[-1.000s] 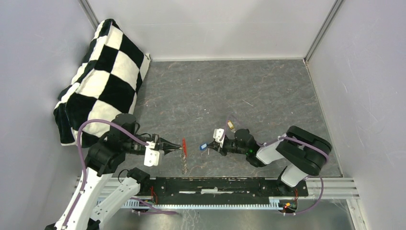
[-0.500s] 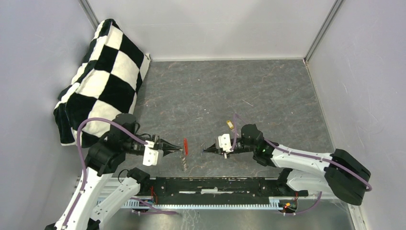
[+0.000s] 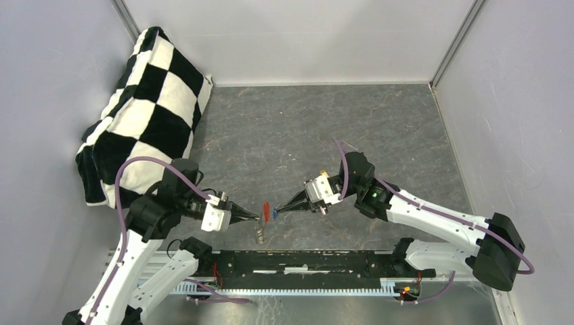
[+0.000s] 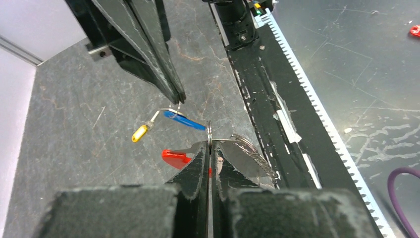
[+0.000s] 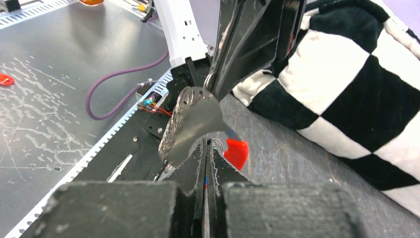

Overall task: Put the keys on the keyring
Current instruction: Pick up the key from the center of the board, then place the key at the center of the board, then pick up the key from the center of the board.

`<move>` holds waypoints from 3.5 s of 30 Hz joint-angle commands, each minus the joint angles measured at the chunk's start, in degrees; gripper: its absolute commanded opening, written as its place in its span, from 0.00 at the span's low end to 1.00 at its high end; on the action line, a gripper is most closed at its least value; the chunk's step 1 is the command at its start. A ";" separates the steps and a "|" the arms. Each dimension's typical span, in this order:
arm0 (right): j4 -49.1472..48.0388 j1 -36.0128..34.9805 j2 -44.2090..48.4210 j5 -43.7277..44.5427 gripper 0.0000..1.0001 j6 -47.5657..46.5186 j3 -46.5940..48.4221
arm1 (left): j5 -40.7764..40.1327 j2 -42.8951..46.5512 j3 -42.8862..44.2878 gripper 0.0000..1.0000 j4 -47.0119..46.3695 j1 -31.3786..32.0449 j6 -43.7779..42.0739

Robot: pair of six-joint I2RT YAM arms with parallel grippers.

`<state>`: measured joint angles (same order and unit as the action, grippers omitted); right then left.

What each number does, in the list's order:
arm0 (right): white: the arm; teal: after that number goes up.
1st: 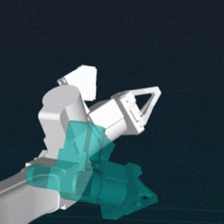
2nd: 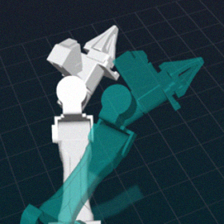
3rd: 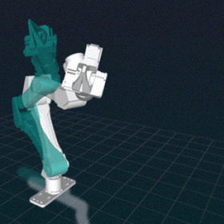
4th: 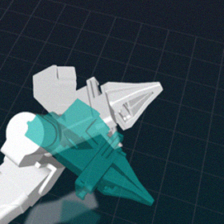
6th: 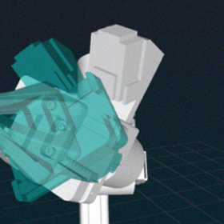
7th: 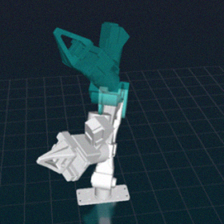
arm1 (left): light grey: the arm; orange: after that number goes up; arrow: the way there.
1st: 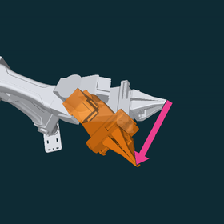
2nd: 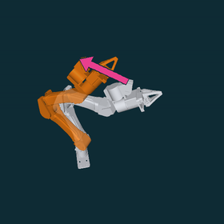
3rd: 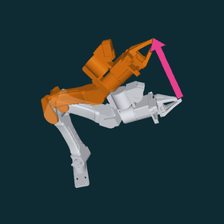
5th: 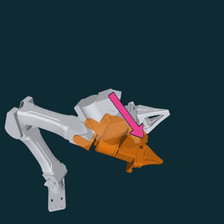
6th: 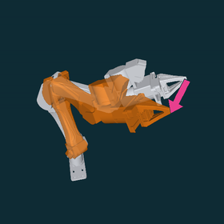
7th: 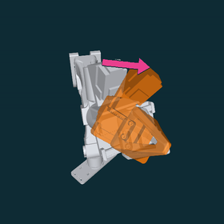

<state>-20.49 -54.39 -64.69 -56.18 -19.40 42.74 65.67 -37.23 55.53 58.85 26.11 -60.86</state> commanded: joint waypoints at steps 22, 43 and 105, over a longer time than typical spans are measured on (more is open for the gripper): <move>-24.58 6.64 -13.23 5.64 0.00 22.43 -17.33 | -4.04 -0.88 2.57 0.02 5.92 0.08 -9.69; -33.34 17.99 -43.35 5.70 0.00 34.12 -8.96 | -4.85 1.88 3.27 0.02 6.15 0.08 -7.17; -17.72 3.97 -28.06 52.15 0.81 11.07 -14.24 | -6.50 1.64 5.13 0.02 5.22 0.08 -6.57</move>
<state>-34.70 -49.80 -91.48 -3.88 -4.01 28.01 58.94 -35.51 58.78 65.89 26.11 -68.40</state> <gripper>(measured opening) 0.837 0.035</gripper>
